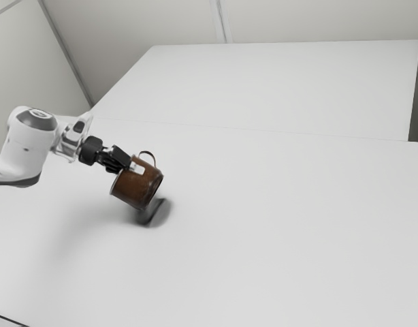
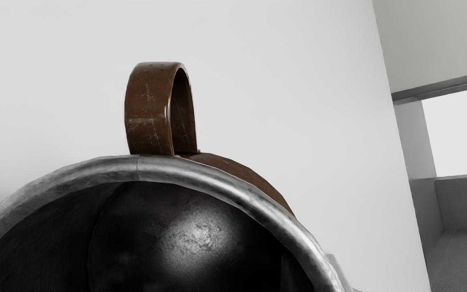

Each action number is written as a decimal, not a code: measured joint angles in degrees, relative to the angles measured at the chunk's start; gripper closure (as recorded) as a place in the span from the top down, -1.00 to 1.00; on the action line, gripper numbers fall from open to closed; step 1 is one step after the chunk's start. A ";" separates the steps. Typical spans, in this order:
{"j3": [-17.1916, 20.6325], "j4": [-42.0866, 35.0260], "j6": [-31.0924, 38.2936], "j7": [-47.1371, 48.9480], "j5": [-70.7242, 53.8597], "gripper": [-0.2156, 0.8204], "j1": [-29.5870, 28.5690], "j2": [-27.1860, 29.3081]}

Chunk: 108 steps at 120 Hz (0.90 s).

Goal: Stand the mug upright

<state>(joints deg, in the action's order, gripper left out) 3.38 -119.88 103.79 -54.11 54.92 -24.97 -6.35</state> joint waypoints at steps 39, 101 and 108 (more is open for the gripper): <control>-0.18 0.42 3.80 6.89 -22.12 -0.91 13.16 12.23; 3.72 -14.66 13.11 28.30 -49.32 -0.91 23.78 25.85; 3.91 -16.90 15.95 30.12 -49.88 -0.91 23.77 26.09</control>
<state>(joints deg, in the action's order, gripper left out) 7.29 -136.77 119.74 -23.99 5.04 -1.20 19.74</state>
